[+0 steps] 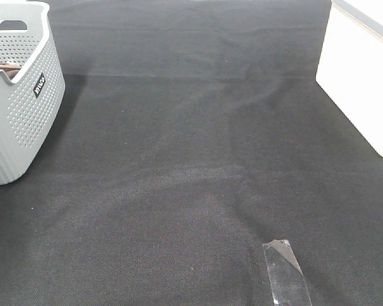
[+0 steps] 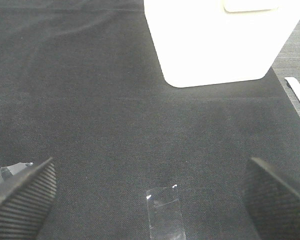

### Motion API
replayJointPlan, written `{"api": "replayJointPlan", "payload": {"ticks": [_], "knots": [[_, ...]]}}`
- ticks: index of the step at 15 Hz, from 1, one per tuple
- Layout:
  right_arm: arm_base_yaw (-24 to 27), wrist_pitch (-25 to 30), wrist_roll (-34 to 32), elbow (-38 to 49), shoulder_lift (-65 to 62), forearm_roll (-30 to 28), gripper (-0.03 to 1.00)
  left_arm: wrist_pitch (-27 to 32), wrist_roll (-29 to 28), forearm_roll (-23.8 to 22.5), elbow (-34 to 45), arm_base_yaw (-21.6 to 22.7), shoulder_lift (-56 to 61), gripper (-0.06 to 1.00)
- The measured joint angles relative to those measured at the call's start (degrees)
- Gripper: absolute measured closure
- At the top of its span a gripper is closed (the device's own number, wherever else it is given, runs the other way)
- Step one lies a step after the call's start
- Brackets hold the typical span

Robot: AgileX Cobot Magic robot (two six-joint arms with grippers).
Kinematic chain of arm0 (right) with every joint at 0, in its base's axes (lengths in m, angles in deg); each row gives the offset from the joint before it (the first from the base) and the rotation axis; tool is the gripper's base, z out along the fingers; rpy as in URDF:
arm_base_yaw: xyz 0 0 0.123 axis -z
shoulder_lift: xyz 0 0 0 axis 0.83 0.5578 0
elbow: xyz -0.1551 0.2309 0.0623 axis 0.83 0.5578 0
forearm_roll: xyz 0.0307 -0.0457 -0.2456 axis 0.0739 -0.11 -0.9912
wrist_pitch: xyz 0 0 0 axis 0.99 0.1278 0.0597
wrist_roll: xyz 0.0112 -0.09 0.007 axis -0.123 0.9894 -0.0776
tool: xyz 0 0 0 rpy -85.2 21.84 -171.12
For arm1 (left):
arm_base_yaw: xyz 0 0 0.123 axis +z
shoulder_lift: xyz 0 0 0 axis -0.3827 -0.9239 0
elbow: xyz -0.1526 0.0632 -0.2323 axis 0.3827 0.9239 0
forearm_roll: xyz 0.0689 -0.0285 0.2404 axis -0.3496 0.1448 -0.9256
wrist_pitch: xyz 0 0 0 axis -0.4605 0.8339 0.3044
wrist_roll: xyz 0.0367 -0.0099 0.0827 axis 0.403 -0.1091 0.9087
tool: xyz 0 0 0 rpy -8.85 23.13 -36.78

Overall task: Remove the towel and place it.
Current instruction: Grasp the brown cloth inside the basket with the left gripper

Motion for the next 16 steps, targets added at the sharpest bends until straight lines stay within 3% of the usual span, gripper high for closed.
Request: {"api": "replayJointPlan", "payload": {"ticks": [1,3,11,16], "knots": [[0.0,0.0,0.0,0.0,0.0,0.0,0.01,0.3,-0.9,-0.7,-0.9,0.0,0.0,0.83],[0.0,0.0,0.0,0.0,0.0,0.0,0.01,0.8,-2.7,-1.0,-1.7,0.0,0.0,0.93],[0.0,0.0,0.0,0.0,0.0,0.0,0.01,0.6,-7.1,-1.1,-1.7,0.0,2.2,0.94],[0.0,0.0,0.0,0.0,0.0,0.0,0.01,4.5,-20.9,-0.7,-1.7,0.0,4.1,0.94]]}}
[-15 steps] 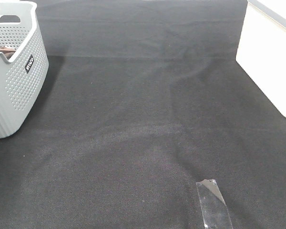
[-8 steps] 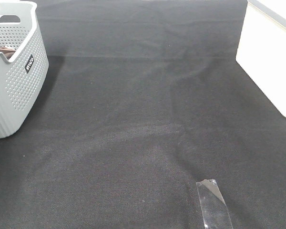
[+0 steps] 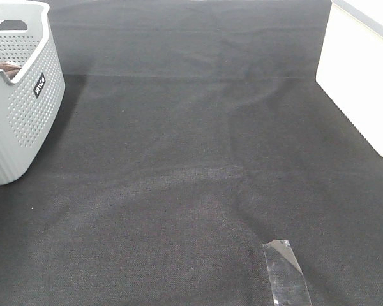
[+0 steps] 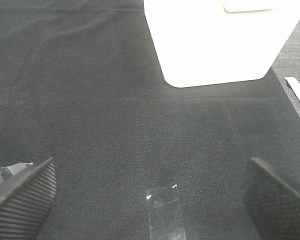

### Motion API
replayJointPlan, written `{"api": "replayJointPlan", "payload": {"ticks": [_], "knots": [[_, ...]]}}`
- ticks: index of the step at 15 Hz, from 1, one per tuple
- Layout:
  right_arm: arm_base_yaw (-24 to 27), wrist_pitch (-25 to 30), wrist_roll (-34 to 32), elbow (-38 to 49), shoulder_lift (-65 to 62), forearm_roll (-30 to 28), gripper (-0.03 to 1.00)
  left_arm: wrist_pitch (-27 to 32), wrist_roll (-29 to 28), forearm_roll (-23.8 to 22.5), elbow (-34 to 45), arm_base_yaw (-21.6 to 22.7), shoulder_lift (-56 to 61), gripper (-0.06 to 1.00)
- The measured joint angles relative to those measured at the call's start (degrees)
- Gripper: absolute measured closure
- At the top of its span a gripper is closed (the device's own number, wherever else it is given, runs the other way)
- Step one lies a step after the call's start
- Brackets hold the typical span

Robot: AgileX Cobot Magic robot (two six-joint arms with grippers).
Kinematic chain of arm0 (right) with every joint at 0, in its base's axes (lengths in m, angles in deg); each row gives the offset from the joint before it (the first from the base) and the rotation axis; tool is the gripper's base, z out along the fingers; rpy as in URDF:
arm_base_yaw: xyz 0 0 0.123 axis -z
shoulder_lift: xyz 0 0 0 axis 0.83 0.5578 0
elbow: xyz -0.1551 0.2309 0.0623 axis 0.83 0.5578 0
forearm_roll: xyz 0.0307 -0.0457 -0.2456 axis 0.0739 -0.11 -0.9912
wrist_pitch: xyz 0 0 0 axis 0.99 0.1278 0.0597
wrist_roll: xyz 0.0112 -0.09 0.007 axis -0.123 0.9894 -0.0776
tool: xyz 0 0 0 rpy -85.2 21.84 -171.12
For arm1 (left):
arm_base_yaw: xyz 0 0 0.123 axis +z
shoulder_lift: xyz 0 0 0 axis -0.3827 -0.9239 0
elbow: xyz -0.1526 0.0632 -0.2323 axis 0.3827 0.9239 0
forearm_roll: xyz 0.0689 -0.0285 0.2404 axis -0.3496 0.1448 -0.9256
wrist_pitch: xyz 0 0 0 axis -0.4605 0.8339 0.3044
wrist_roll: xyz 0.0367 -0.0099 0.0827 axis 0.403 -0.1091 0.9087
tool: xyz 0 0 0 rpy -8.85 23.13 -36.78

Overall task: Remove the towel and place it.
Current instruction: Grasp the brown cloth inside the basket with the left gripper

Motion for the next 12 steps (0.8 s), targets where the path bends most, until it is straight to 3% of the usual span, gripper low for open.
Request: {"api": "replayJointPlan", "payload": {"ticks": [4,12], "knots": [[0.0,0.0,0.0,0.0,0.0,0.0,0.01,1.4,-4.3,2.9,0.0,0.0,1.3,0.94],[0.0,0.0,0.0,0.0,0.0,0.0,0.01,5.5,-4.5,5.4,0.0,0.0,10.2,0.94]]}}
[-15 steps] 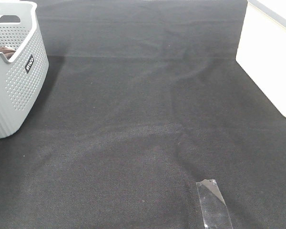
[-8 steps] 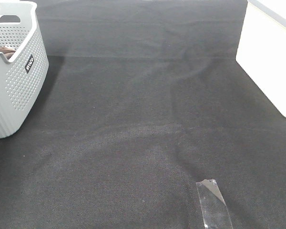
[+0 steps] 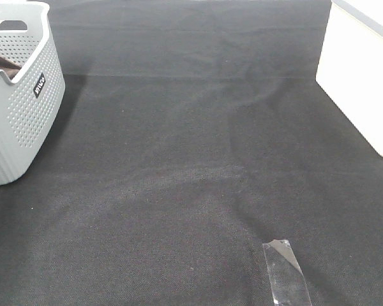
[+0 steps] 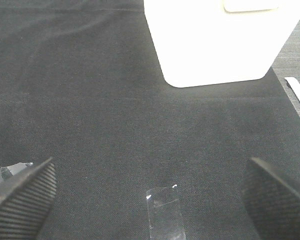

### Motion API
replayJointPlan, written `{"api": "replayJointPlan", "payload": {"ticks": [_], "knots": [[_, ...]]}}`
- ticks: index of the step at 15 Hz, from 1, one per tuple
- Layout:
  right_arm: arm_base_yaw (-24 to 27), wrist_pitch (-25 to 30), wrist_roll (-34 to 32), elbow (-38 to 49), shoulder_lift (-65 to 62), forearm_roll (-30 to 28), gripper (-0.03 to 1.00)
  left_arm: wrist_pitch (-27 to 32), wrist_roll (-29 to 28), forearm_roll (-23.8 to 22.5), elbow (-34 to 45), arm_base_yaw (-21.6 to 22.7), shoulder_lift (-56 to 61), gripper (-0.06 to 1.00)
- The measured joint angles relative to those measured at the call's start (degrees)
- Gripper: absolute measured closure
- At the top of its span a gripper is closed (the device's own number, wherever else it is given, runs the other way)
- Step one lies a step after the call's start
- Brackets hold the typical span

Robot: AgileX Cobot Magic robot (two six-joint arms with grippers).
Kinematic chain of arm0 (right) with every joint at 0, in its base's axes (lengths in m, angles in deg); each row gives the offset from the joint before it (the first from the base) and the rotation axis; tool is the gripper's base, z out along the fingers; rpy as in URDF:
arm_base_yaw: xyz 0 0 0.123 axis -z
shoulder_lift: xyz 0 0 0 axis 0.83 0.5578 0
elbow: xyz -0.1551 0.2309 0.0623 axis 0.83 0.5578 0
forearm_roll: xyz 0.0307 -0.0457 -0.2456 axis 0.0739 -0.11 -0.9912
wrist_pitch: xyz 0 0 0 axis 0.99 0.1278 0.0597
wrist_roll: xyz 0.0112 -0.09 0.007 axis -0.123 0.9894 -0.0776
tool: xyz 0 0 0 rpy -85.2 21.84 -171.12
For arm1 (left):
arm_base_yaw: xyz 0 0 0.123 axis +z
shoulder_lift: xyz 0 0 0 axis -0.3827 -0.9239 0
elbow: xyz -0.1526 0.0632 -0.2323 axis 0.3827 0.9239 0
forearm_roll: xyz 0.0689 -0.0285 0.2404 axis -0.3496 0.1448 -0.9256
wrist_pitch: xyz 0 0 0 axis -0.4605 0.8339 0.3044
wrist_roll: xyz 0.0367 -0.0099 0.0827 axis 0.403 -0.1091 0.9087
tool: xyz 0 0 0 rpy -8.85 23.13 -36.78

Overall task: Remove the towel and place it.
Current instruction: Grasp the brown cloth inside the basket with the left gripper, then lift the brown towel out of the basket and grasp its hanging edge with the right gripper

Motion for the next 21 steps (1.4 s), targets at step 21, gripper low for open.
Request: {"api": "replayJointPlan", "payload": {"ticks": [21], "knots": [[0.0,-25.3,43.5,-2.2,34.7,40.5,0.01,-13.5,15.1,16.2,-9.1,-30.0,17.8,0.94]]}}
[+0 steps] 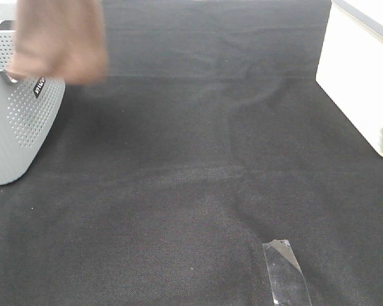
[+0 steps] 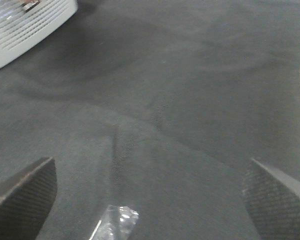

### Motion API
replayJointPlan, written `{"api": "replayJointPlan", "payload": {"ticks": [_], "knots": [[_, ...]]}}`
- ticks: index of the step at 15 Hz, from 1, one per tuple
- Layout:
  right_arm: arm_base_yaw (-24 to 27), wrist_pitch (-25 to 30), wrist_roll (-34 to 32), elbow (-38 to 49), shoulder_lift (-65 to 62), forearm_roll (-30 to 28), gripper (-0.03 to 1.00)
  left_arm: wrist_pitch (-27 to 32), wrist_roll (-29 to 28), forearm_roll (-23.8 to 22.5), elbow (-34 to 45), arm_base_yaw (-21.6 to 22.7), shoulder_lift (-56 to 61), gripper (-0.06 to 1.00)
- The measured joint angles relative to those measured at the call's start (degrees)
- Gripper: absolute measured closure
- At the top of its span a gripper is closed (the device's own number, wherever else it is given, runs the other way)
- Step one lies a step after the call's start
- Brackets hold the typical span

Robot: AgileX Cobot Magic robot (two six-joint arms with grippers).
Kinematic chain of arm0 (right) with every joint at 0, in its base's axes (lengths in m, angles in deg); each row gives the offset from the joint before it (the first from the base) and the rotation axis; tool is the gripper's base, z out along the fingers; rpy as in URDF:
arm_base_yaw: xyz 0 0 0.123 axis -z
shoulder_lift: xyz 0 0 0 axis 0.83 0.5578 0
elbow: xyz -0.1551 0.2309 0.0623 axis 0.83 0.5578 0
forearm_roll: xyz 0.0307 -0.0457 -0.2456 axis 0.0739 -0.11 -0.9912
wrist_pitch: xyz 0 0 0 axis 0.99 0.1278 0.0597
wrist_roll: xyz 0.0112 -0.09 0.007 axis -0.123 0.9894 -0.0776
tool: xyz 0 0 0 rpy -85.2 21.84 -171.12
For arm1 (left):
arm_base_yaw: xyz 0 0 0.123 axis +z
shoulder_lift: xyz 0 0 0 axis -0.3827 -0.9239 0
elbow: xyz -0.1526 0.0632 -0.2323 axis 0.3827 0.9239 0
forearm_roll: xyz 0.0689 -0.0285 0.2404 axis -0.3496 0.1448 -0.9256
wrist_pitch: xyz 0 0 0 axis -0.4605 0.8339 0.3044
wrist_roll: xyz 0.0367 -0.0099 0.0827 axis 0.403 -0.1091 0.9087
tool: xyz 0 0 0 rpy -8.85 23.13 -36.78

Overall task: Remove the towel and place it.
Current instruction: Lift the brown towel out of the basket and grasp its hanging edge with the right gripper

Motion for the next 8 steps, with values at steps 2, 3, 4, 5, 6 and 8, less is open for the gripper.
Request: {"api": "replayJointPlan", "payload": {"ticks": [2,3,4,5,6,8], "knots": [[0.0,-0.4,11.3,-2.3,7.7,9.4,0.01,1.6,-1.2,-1.2,0.0,-2.1,0.1,0.94],[0.0,-0.4,12.8,-2.6,8.5,10.8,0.01,1.6,-2.4,-1.2,0.0,-2.1,0.1,0.94],[0.0,-0.5,16.3,-3.3,10.4,15.0,0.01,1.4,-5.6,-1.2,0.0,-2.1,0.1,0.94],[0.0,-0.5,19.8,-3.6,12.0,19.5,0.01,0.9,-8.9,-1.2,0.0,-2.1,0.1,0.94],[0.0,-0.5,23.8,-3.7,13.6,23.8,0.01,-1.0,-12.5,-1.0,0.0,-2.1,0.1,0.94],[0.0,-0.2,33.6,-3.7,17.2,34.1,0.01,-5.6,-20.2,1.5,0.0,-2.1,0.1,0.94]]}}
